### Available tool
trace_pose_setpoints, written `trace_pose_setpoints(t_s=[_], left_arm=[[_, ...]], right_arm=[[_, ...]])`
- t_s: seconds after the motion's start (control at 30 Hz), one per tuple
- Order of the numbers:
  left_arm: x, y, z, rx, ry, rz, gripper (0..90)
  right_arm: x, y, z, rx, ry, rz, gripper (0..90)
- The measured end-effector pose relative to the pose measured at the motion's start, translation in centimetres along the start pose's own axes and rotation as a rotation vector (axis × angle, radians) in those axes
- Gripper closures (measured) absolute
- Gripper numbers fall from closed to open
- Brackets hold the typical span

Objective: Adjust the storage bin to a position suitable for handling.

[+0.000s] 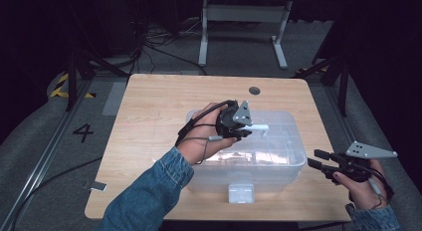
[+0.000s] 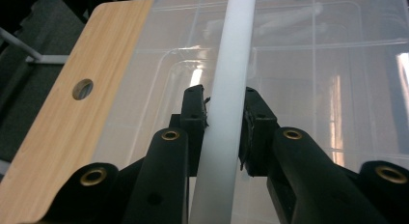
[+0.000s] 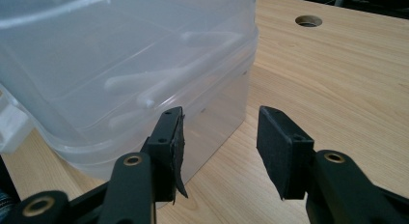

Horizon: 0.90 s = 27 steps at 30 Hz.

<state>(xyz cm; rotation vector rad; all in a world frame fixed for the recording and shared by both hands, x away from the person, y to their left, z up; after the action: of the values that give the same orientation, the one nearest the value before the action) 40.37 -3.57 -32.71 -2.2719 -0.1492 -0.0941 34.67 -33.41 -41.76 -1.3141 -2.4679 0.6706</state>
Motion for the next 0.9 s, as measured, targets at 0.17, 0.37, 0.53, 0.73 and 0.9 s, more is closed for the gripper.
trace_pose_setpoints(t_s=[0.17,0.37,0.53,0.73,0.9], left_arm=[[0.7,-0.4,-0.5,0.018,-0.012,-0.012,74.9],[1.9,-0.8,-0.9,0.005,-0.038,-0.016,73.6],[3.0,-1.0,-1.2,-0.001,-0.061,-0.014,72.7],[4.0,-1.2,-1.5,0.005,-0.080,-0.017,71.9],[4.9,-1.3,-1.8,0.011,-0.095,-0.020,71.3]], right_arm=[[-0.1,-0.1,0.0,-0.004,0.002,0.001,54.0],[-0.1,-0.2,-0.1,-0.008,0.003,-0.003,54.0],[0.0,-0.4,-0.3,-0.017,0.000,-0.005,54.0],[0.2,-0.6,-0.4,-0.021,-0.002,-0.011,54.0],[0.7,-0.9,-0.8,-0.034,-0.013,-0.019,54.3]])
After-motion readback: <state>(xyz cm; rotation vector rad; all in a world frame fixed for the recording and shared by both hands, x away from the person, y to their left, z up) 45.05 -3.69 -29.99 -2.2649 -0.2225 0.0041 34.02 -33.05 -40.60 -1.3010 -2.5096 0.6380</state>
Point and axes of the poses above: each handheld gripper's, and its own axes: y roughly forward along the jaws, z roughly out of its underside, x roughly to its left, the point moved 6 cm from there along y, roughly forward along the jaws, and after that the axes turned 10 degrees about z, right-handed, at the moved point
